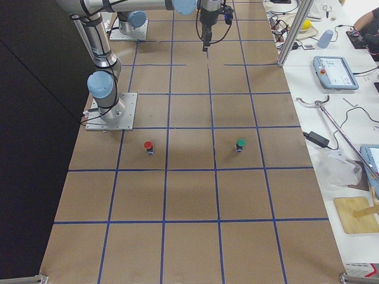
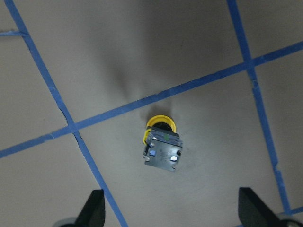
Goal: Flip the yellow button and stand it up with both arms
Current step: 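Lower the left gripper over the yellow button and close on its base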
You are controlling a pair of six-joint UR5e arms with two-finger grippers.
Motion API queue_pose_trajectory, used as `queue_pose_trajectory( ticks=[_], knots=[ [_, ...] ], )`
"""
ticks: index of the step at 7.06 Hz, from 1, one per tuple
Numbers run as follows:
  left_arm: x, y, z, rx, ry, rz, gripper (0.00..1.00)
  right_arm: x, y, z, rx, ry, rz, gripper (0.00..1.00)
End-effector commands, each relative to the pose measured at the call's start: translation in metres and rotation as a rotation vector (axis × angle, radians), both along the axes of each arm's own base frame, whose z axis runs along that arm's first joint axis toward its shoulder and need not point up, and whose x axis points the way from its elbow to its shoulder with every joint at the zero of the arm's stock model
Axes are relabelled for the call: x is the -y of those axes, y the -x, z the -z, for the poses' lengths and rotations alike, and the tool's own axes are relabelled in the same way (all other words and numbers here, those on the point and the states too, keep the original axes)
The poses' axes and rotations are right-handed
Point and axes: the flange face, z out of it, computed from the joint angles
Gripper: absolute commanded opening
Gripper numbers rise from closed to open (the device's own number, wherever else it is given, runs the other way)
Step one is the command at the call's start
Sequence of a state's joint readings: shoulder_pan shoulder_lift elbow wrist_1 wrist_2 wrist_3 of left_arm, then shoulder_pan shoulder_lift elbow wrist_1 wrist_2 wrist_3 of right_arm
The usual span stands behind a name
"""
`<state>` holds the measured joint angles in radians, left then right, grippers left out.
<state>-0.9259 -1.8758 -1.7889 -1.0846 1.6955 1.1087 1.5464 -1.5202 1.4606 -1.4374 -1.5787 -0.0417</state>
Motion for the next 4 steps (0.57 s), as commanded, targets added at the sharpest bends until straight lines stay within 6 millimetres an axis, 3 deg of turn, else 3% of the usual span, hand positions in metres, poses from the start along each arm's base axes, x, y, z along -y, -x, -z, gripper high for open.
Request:
queue_pose_trajectory(
  ticks=[1,4],
  knots=[
    [-0.017,0.002,0.029,-0.040,-0.020,0.094,0.98,0.000,-0.001,0.000,0.000,0.002,-0.001,1.00],
    [-0.007,0.003,0.041,-0.052,0.056,0.075,0.95,0.000,-0.001,0.000,0.000,0.000,-0.001,1.00]
  ],
)
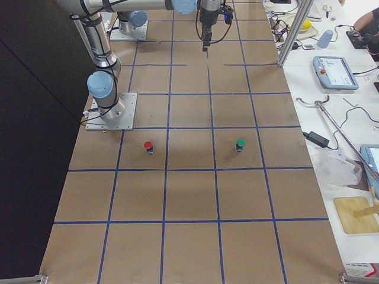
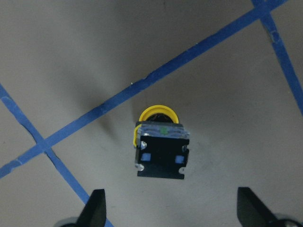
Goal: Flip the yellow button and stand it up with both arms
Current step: 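Lower the left gripper over the yellow button and close on its base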
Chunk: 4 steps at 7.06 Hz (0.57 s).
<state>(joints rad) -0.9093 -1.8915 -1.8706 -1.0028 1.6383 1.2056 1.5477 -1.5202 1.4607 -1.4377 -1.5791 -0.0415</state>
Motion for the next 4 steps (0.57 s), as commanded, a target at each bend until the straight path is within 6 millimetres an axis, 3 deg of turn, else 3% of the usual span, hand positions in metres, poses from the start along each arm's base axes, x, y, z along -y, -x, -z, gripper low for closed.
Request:
queue_pose_trajectory(
  ticks=[1,4],
  knots=[
    [0.0095,-0.0026,0.0159,-0.013,0.043,-0.001,0.92,0.0002,0.0008,-0.0001,-0.001,0.000,0.001,1.00],
    [0.0116,0.0003,0.0171,-0.015,0.043,0.000,0.78,0.0003,0.0008,-0.0003,-0.001,0.001,0.001,1.00]
  ],
)
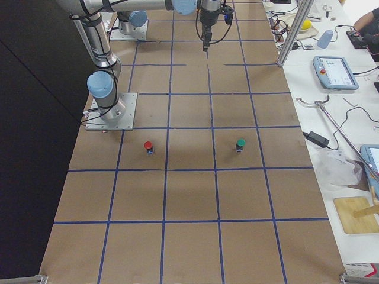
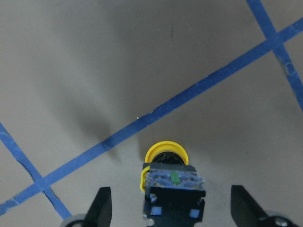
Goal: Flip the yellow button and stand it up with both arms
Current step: 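Lower the left gripper over the yellow button and close on its base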
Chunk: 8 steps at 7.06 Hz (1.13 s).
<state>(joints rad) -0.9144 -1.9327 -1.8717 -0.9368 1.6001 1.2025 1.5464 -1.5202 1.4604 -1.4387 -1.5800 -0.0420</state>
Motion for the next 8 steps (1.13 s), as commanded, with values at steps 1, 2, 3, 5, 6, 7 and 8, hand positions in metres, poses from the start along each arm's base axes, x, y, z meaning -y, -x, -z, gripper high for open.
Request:
queue_pose_trajectory(
  ticks=[1,2,3,5,6,7,8],
  knots=[
    [0.001,0.000,0.000,-0.001,0.000,0.012,0.61,0.000,0.000,0.000,0.000,-0.001,0.001,1.00],
    [0.001,0.001,-0.001,0.004,-0.002,0.018,0.35,0.000,0.000,0.000,0.001,0.000,0.001,1.00],
    [0.002,0.000,-0.006,0.007,0.009,0.020,0.23,0.000,0.000,0.000,0.001,0.000,0.001,1.00],
    [0.017,0.023,-0.035,0.029,0.050,0.069,0.12,0.000,0.001,0.000,0.001,0.000,0.002,1.00],
    [0.020,0.057,-0.061,0.003,0.047,0.095,0.12,0.000,0.000,0.000,0.001,0.000,0.001,1.00],
    [0.019,0.088,-0.087,-0.061,0.027,0.009,0.12,0.000,0.000,0.000,0.001,0.002,0.001,1.00],
    [0.029,0.131,-0.105,-0.128,0.042,-0.082,0.12,0.000,0.001,0.000,0.001,0.000,0.002,1.00]
  ],
)
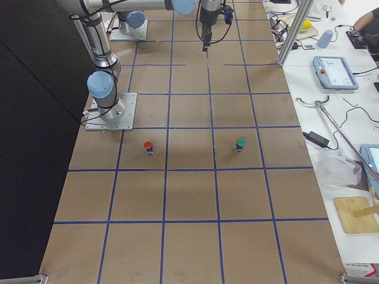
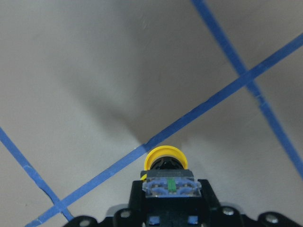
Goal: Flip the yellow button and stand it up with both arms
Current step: 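Lift the yellow button with the left gripper and carry it toward the table center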
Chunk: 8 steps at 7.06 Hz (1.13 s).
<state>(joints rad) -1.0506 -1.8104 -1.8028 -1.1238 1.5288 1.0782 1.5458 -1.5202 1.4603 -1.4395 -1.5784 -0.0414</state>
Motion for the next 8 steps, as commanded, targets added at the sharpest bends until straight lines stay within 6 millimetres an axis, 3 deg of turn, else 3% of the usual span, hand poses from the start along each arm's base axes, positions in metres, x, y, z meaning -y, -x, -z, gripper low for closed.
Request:
queue_pose_trajectory(
  ticks=[1,2,3,4,6,8],
  knots=[
    [0.016,0.113,-0.042,-0.085,-0.014,-0.089,0.12,0.000,0.001,0.000,0.000,0.001,0.001,1.00],
    [0.017,0.173,-0.059,-0.108,-0.009,-0.104,0.12,0.003,0.003,-0.002,0.009,0.006,0.008,1.00],
    [0.013,0.219,-0.072,-0.212,-0.012,-0.145,0.12,0.007,0.009,-0.001,0.014,0.003,0.033,1.00],
    [0.009,0.237,-0.088,-0.291,0.000,-0.153,0.12,0.011,0.024,-0.002,0.088,0.005,0.082,1.00],
    [-0.011,0.271,-0.108,-0.566,-0.065,-0.259,0.12,0.012,0.098,0.000,0.279,-0.047,0.275,1.00],
    [-0.011,0.302,-0.123,-0.814,-0.142,-0.374,0.12,0.005,0.134,-0.002,0.402,-0.079,0.387,1.00]
  ],
)
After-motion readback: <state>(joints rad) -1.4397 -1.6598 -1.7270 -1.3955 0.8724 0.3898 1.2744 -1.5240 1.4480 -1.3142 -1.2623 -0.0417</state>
